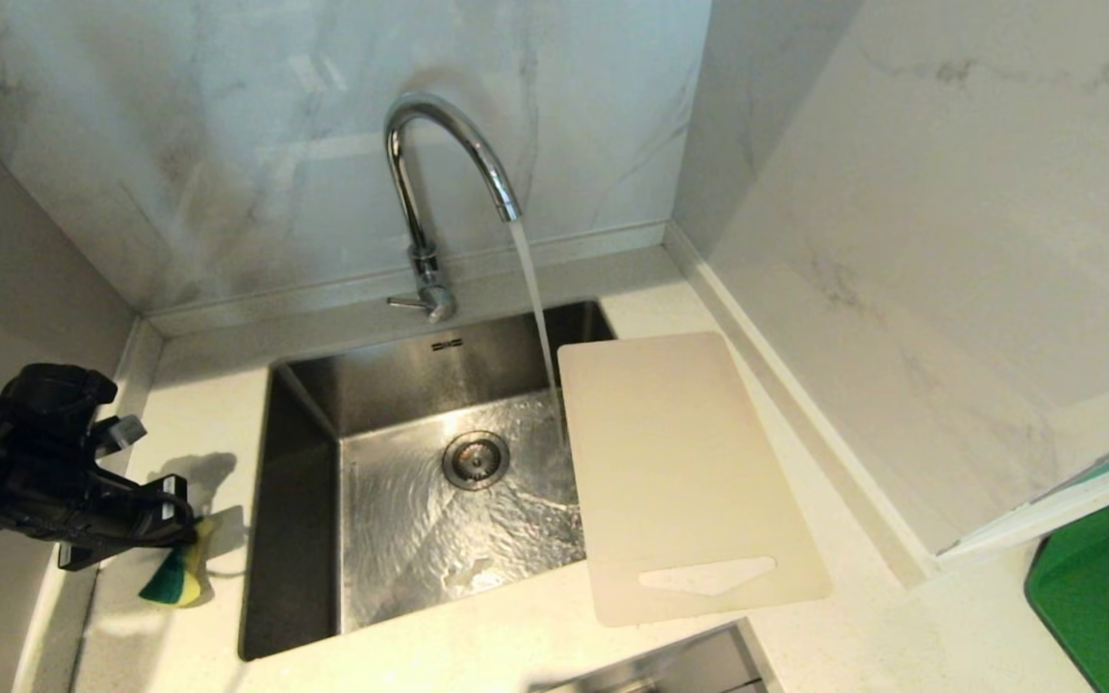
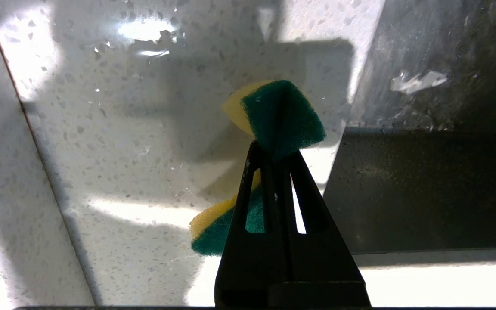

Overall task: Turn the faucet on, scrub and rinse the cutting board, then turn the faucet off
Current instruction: Put down the cleaning cloth, then turn off the tap

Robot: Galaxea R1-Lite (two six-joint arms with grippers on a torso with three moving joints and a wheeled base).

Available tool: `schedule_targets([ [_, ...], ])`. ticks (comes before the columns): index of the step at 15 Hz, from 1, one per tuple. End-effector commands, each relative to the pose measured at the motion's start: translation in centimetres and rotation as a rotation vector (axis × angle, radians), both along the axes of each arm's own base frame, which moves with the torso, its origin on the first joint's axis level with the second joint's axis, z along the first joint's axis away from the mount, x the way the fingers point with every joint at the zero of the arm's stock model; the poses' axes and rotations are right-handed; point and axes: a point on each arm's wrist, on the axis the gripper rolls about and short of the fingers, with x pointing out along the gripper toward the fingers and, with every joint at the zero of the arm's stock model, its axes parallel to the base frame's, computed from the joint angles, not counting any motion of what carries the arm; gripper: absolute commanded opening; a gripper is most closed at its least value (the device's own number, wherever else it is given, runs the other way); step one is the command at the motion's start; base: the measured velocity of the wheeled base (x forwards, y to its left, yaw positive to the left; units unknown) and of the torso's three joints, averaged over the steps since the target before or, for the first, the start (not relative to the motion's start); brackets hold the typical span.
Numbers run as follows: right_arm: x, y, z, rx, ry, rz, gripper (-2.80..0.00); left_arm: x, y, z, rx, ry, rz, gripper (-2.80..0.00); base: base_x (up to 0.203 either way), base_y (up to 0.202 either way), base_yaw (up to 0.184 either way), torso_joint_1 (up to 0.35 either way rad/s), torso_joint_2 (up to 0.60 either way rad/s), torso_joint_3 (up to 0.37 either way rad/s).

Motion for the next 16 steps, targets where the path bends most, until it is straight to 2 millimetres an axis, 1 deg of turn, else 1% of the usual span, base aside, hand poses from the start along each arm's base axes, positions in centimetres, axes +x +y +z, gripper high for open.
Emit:
schedule_targets([
  [1,0.0,0.0,0.0,-0.001,0.004,0.001,-2.80,-0.3,0.2,-0.2,-0.001,0.010,0.006,-2.80,0.000,0.000,0.000,0.000,0.00,0.000],
  [2,0.0,0.0,0.0,-0.002,0.004,0.001,-2.80,-0.4,0.1,-0.1,-0.004,0.001,0.004,0.00,0.000,0.000,0.000,0.000,0.00,0.000],
  [5,0.0,0.0,0.0,-0.001,0.004,0.001,-2.80,-0.9,0.1,0.3,-0.002,-0.009,0.004,0.00,0.000,0.000,0.000,0.000,0.00,0.000],
  [8,0.0,0.0,0.0,-0.001,0.004,0.001,-2.80,-1.6,0.0,1.8,0.003,-0.056,0.005,0.00,0.000,0.000,0.000,0.000,0.00,0.000],
  [10,0.0,0.0,0.0,-0.001,0.004,0.001,-2.80,-2.2,-0.2,3.6,0.006,-0.124,0.000,0.00,0.000,0.000,0.000,0.000,0.00,0.000],
  [11,0.0,0.0,0.0,-0.002,0.004,0.001,-2.80,-2.5,-0.7,5.1,0.003,-0.178,-0.014,0.00,0.000,0.000,0.000,0.000,0.00,0.000],
  [12,0.0,0.0,0.0,-0.001,0.004,0.001,-2.80,-2.6,-1.9,6.4,-0.009,-0.226,-0.049,0.00,0.000,0.000,0.000,0.000,0.00,0.000],
  [13,0.0,0.0,0.0,-0.002,0.004,0.001,-2.80,-2.5,-3.5,7.9,-0.039,-0.279,-0.074,-2.80,0.000,0.000,0.000,0.000,0.00,0.000],
  [15,0.0,0.0,0.0,-0.002,0.004,0.001,-2.80,-1.7,-6.7,10.8,-0.177,-0.388,-0.064,-2.80,0.000,0.000,0.000,0.000,0.00,0.000],
  [16,0.0,0.0,0.0,-0.001,0.004,0.001,-2.80,-0.8,-8.6,11.8,-0.267,-0.461,-0.061,-2.80,0.000,0.000,0.000,0.000,0.00,0.000],
])
